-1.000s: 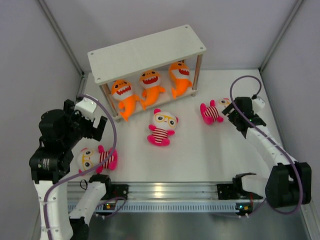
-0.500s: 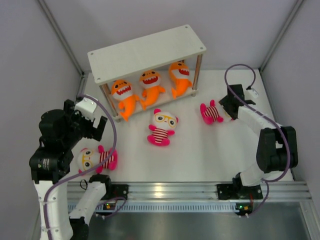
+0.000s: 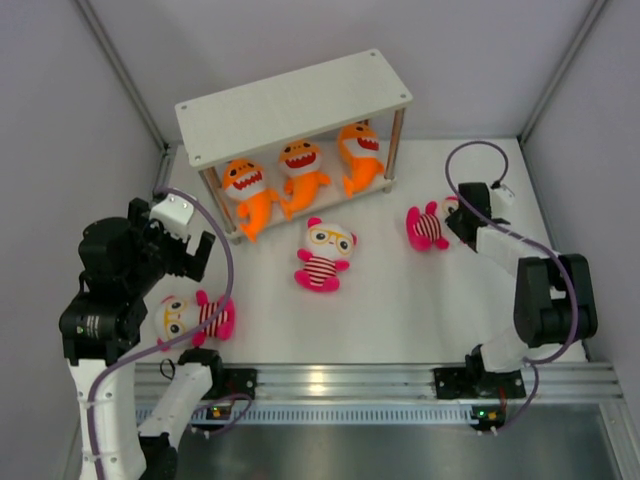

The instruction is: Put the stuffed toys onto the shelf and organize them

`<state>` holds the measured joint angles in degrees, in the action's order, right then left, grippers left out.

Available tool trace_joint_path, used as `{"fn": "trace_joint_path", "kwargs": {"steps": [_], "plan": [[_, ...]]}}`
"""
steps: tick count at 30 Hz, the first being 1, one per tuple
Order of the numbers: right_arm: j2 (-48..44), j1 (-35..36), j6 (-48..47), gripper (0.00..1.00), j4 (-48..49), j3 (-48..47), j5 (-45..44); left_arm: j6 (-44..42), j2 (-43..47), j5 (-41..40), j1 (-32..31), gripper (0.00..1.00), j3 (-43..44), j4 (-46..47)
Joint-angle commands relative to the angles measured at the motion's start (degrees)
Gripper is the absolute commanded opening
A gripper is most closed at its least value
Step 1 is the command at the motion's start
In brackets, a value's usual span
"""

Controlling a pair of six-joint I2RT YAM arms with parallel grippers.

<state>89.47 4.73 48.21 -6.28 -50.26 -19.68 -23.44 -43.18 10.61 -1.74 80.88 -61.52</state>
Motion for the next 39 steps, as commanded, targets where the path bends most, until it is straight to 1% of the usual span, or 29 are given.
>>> {"fn": "trace_joint_path", "kwargs": {"steps": [1,4,5,7,8,10,12,13,14,15,16,17,19,20,21,22,23,24,25,27,28,29,32,33,34,36,37,39], "plan": [[-5.95,-0.86,-5.57,0.0,8.54,4.72,-0.97,0.94,-0.59,0.02,-0.11,0.99,0.94,1.22],[-13.95,-0.69,-12.5,0.0,17.16,9.29,-2.82,1.03,-0.77,0.46,-0.11,0.99,0.86,1.31],[-16.15,-0.6,-17.31,0.0,19.27,10.52,-3.95,1.12,-0.77,0.55,-0.11,0.99,0.86,1.31],[-21.58,0.01,-22.25,0.0,23.41,10.88,-5.45,1.21,-0.77,0.99,-0.11,0.99,0.77,1.4],[-23.01,0.1,-27.24,0.0,24.55,10.71,-5.89,1.29,-0.94,1.08,-0.11,0.99,0.59,1.31],[-27.14,0.54,-32.27,0.0,28.42,10.62,-5.02,1.47,-0.94,1.16,-0.11,0.99,0.51,1.31],[-30.48,1.42,-39.56,0.0,32.8,10.62,-5.1,1.56,-1.03,1.17,-0.11,0.99,0.51,1.4],[-31.28,3.07,-42.64,0.0,38.57,10.71,-5.02,1.64,-1.03,1.17,-0.11,0.99,0.51,1.31],[-31.9,3.96,-51.02,0.0,43.06,11.06,-4.32,1.47,-1.12,1.17,-0.11,0.99,0.51,1.4],[-32.25,5.27,-55.54,0.0,47.11,11.06,-3.09,1.56,-1.21,1.17,-0.11,0.99,0.59,1.4],[-32.08,7.9,-60.37,0.0,56.29,11.06,-1.43,1.47,-1.29,1.17,-0.11,0.98,0.59,1.4],[-31.64,9.06,-69.82,0.0,60.56,10.71,2.76,1.56,-1.38,1.08,-0.11,0.99,0.68,1.31],[-29.71,12.74,-76.65,0.0,68.82,9.57,6.83,1.38,-1.47,1.08,-0.11,0.99,0.77,1.4],[-28.75,13.28,-80.77,0.0,74.08,7.04,11.46,1.38,-1.56,0.99,-0.11,0.99,0.77,1.4],[-26.65,14.24,-81.68,0.0,76.05,5.1,13.77,1.29,-1.64,0.73,-0.11,0.99,0.68,1.31],[-25.32,14.69,-82.39,0.0,76.76,0.39,16.06,1.29,-1.65,0.55,-0.11,0.99,0.68,1.4],[-23.92,14.95,-82.22,0.0,77.29,-2.27,19.3,1.38,-1.65,0.46,-0.11,0.99,0.68,1.4],[-20.77,15.48,-81.44,0.0,78.17,-4.73,21.77,1.21,-1.73,0.2,-0.11,0.99,0.59,1.4],[-19.0,15.57,-79.43,0.0,79.66,-9.28,23.27,1.21,-1.82,0.11,-0.11,0.99,0.59,1.4],[-13.31,15.57,-78.71,0.0,85.0,-13.18,29.33,1.12,-2.08,0.02,-0.11,0.99,0.33,1.4],[-11.79,16.27,-78.27,0.0,84.25,-15.37,31.26,1.2,-2.26,-0.06,-0.11,0.99,0.42,1.4],[-10.3,16.45,-75.22,0.0,83.02,-20.53,34.59,1.12,-2.7,-0.06,-0.11,0.99,0.42,1.4],[-0.92,16.62,-71.77,0.0,81.61,-29.44,42.24,1.21,-3.66,-0.07,-0.11,0.99,1.12,1.31],[1.3,16.63,-70.46,0.0,80.3,-31.89,42.79,1.38,-3.93,-0.15,-0.11,0.98,1.38,1.4],[3.32,16.8,-69.4,0.0,79.77,-36.27,43.41,1.47,-4.63,-0.15,-0.11,0.99,1.65,1.4],[8.84,16.71,-69.3,0.0,78.62,-40.16,45.78,1.56,-5.07,-0.07,-0.11,0.99,2.35,1.31],[10.62,16.8,-67.99,0.0,77.83,-43.75,46.31,1.56,-5.6,-0.15,-0.11,0.99,2.52,1.4],[15.26,16.8,-66.67,0.0,77.22,-47.28,48.15,1.64,-5.95,-0.15,-0.11,0.98,2.7,1.4]]}}
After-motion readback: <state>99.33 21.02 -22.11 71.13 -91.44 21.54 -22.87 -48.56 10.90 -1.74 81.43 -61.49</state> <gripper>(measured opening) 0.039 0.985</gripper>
